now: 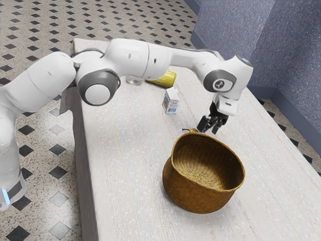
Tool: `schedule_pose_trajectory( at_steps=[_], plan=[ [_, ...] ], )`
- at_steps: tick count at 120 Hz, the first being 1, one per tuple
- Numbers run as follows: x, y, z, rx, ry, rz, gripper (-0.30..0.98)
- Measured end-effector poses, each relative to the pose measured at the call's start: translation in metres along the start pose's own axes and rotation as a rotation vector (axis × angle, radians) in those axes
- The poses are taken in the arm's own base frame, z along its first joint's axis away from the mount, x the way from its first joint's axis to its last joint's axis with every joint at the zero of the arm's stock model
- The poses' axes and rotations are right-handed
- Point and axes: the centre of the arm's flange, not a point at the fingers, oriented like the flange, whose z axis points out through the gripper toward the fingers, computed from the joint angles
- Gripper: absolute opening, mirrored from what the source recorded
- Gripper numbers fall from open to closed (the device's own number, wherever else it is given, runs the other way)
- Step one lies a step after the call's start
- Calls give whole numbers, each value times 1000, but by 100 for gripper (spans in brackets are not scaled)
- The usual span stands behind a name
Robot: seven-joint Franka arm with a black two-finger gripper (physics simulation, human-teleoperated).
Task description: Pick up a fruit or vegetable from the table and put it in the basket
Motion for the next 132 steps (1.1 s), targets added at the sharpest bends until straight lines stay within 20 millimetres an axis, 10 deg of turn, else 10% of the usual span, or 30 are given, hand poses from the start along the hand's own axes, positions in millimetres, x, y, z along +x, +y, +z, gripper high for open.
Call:
schedule_pose_trajectory(
  at_steps=[53,132],
  plan=[
    [6,-1,8,-1,1,51,68],
    [9,3,3,-1,-1,82,12]
  ],
)
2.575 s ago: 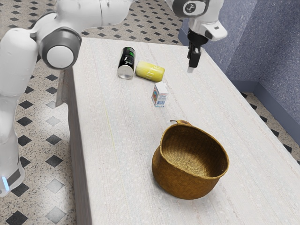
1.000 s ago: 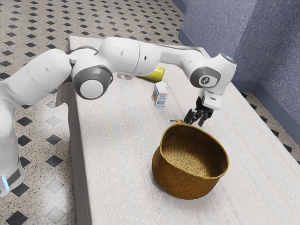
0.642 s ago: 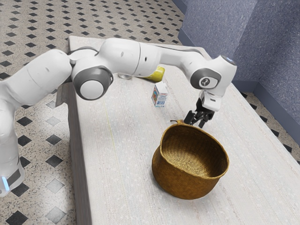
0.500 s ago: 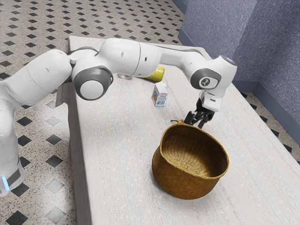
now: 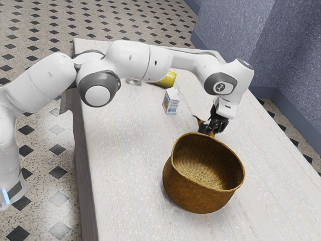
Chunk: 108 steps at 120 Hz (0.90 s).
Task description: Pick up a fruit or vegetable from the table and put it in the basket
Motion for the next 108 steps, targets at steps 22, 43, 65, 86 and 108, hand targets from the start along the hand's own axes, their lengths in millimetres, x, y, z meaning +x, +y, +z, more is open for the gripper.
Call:
schedule_pose_trajectory(
  at_steps=[22,43,65,86,108],
  plan=[
    [4,13,-73,93,35,13,10],
    [3,54,-172,184,87,32,10],
    [71,151,-208,153,70,160,12],
    [110,200,-192,117,49,222,12],
    [142,237,-174,106,41,265,12]
  ],
)
